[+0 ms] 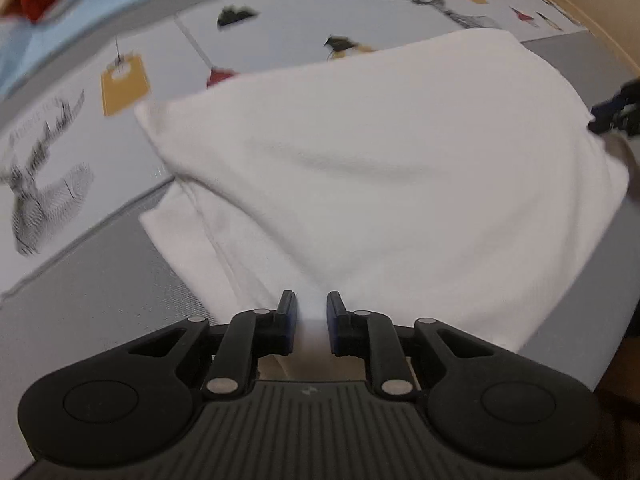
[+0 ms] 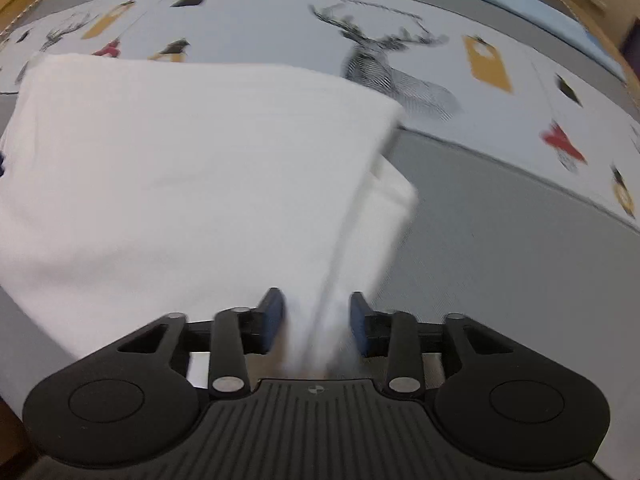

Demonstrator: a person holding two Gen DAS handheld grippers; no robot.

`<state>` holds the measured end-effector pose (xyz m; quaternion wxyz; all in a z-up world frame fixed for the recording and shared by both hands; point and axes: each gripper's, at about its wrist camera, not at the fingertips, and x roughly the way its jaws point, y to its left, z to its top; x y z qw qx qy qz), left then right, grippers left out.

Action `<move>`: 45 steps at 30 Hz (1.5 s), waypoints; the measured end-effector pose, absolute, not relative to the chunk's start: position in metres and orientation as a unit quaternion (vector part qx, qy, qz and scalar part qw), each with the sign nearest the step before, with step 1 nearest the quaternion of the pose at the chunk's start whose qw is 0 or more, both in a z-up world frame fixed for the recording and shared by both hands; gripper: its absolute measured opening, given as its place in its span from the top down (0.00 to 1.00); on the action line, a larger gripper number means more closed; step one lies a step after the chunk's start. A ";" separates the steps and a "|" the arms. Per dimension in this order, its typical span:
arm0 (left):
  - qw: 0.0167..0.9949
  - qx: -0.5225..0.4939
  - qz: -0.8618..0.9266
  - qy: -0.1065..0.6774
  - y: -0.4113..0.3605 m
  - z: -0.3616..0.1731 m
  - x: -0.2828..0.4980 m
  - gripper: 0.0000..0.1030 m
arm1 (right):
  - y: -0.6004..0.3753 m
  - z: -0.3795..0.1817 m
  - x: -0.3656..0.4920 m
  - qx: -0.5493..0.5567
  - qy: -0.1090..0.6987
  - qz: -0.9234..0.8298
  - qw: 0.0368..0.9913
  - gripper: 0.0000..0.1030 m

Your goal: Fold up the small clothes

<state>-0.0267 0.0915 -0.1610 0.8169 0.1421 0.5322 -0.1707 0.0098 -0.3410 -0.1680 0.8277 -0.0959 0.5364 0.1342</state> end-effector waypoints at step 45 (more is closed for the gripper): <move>0.862 0.019 0.043 0.506 0.173 -0.083 -0.104 0.53 | -0.002 -0.134 -0.138 -0.168 0.341 0.325 0.866 0.61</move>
